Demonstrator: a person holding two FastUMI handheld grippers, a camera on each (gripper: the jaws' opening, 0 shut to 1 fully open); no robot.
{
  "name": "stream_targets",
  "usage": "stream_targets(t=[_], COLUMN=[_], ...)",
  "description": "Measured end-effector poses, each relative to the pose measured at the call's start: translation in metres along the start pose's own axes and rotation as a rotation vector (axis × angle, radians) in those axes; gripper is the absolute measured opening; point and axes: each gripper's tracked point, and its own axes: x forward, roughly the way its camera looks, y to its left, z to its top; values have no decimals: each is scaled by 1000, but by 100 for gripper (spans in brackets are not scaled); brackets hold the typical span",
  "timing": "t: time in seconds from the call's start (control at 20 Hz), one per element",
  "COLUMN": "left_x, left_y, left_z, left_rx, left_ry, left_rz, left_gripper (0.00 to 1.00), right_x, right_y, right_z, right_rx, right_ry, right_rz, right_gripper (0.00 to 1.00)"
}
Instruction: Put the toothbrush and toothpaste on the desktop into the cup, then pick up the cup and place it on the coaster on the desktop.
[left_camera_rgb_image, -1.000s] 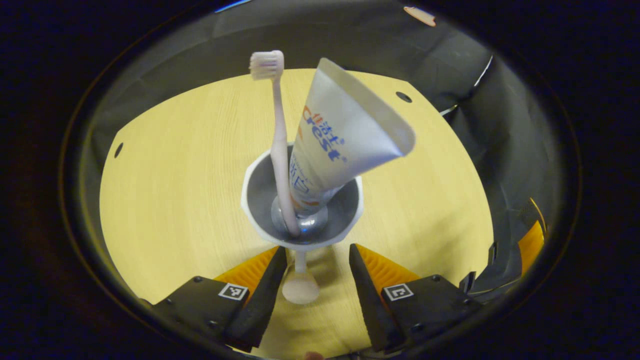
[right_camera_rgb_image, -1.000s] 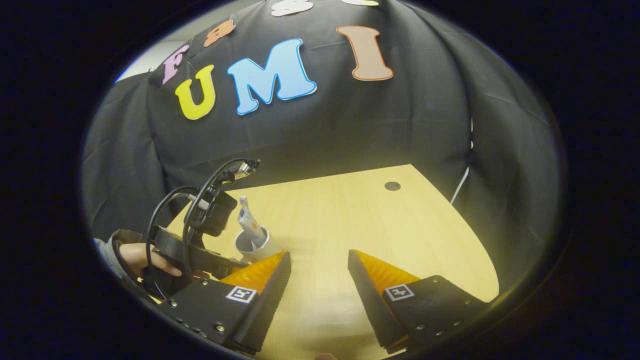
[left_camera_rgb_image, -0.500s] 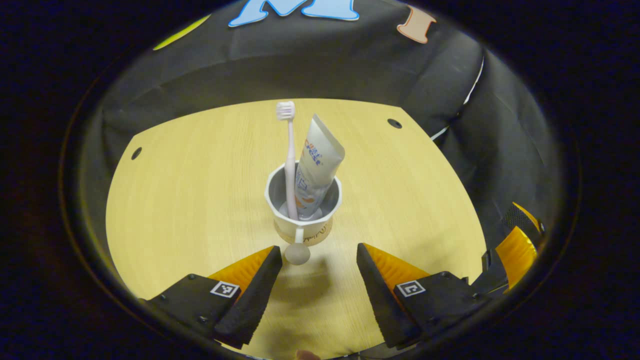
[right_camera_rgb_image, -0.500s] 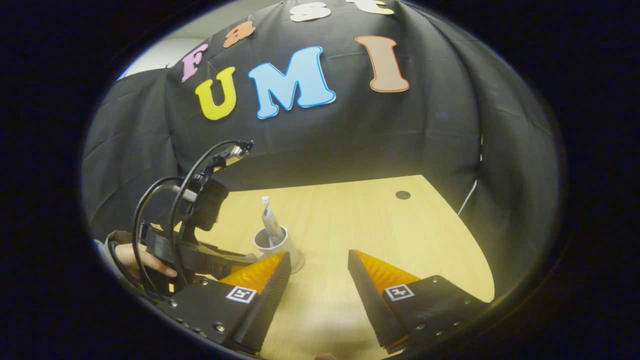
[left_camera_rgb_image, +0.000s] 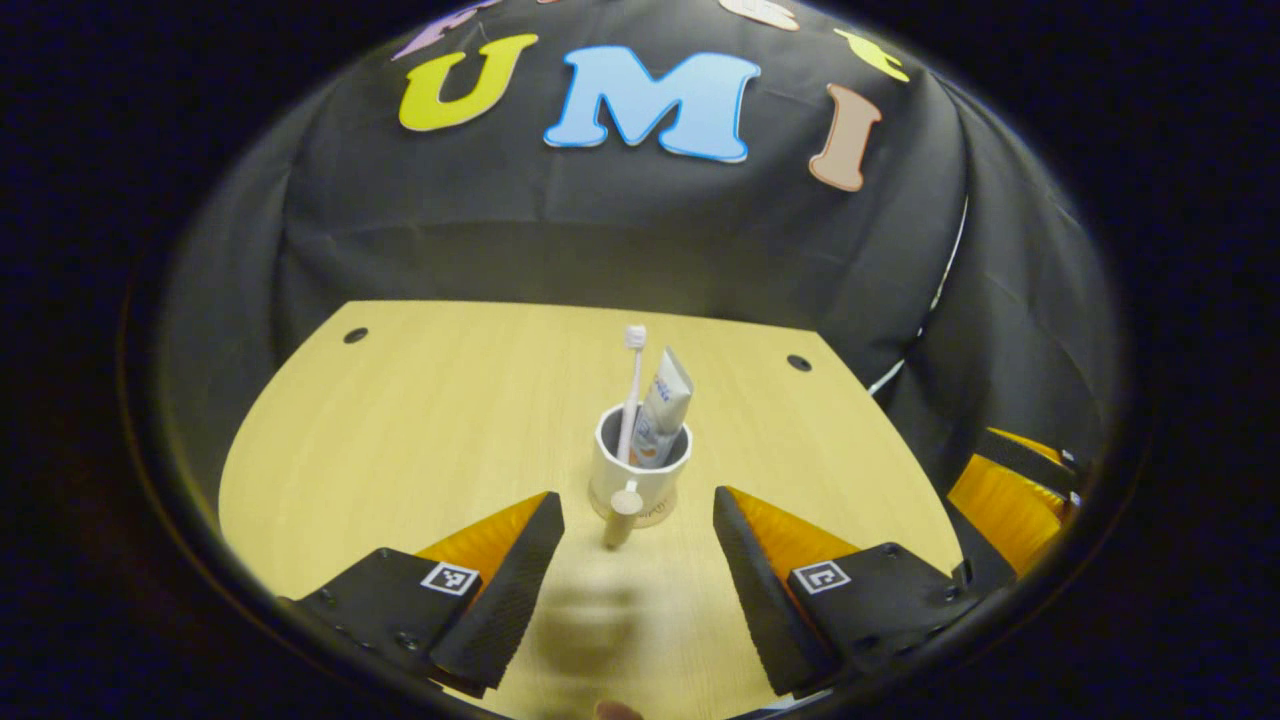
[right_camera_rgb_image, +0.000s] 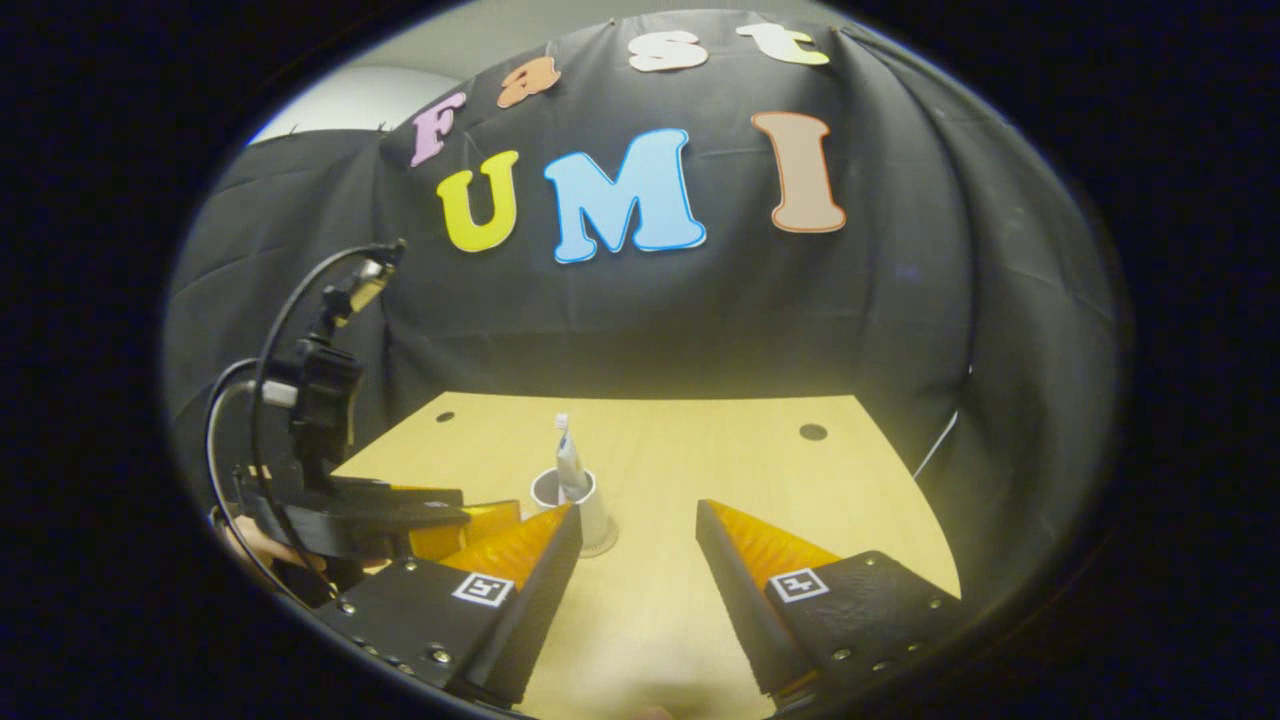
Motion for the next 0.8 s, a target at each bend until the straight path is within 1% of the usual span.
stream_targets(t=[0.05, 0.1, 0.15, 0.2, 0.35, 0.4, 0.45, 0.5, 0.65, 0.8], left_x=[-7, -13, -21, -30, -55, -62, -68, -75, -86, -90], left_y=[3, 7, 11, 14, 26, 27, 28, 28, 36, 44], left_z=[6, 14, 22, 30, 55, 62, 68, 70, 76, 78], left_rx=[5, 11, 19, 30, 76, 88, 95, 97, 121, 164], left_ry=[-45, -90, -139, -186, -318, -347, -365, -381, -414, -439], left_rz=[5, 11, 16, 24, 46, 50, 54, 52, 43, 22], left_gripper=[95, 95, 98, 95, 94, 97, 97, 95, 95, 95], right_x=[-2, -3, -5, -5, -10, -12, -13, -14, -18, -20], right_y=[1, 3, 5, 6, 7, 7, 7, 6, 12, 20], right_z=[2, 5, 8, 12, 23, 27, 30, 34, 40, 35], right_rx=[1, 2, 2, -1, -34, -50, -64, -73, -83, -104], right_ry=[-12, -24, -41, -57, -105, -120, -133, -145, -177, -160], right_rz=[-4, -8, -15, -26, -64, -80, -100, -121, -166, -201], right_gripper=[78, 78, 78, 78, 78, 78, 78, 78, 77, 77])
